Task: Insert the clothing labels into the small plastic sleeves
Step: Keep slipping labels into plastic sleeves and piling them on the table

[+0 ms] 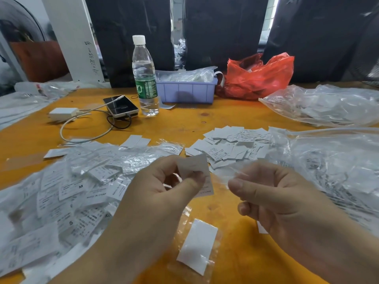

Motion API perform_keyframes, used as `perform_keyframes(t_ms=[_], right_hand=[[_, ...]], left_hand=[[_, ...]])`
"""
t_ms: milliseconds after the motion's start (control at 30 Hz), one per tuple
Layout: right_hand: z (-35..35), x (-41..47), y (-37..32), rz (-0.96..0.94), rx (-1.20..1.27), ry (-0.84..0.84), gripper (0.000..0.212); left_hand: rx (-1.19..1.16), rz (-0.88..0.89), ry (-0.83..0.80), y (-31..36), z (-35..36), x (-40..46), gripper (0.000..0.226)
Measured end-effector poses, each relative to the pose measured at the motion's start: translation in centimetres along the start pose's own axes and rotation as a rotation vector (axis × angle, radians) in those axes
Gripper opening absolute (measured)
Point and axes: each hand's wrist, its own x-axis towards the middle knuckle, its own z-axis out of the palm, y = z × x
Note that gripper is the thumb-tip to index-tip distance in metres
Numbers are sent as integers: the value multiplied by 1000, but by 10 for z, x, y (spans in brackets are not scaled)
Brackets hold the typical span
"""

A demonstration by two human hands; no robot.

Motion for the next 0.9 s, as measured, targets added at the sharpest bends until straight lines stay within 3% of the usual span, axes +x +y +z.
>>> perform_keyframes(t_ms=[100,233,533,733,900], right_hand=[[0,0,1,12,33,5,36],[1,-1,1,20,67,-3,29],[1,1,-2,-1,109,-36,9],[1,-1,-4,-6,131,-71,11],[-2,-1,-6,-44,75,-114,15]], left_hand=[[-83,-29,15,0,-1,1,18],[-171,-87,-39,1,1,-1,16],[-110,-101,-58,7,-1,-5,20],[-59,-191,-171,3,3,-6,25],[-82,-147,-224,11,2,-8,25]])
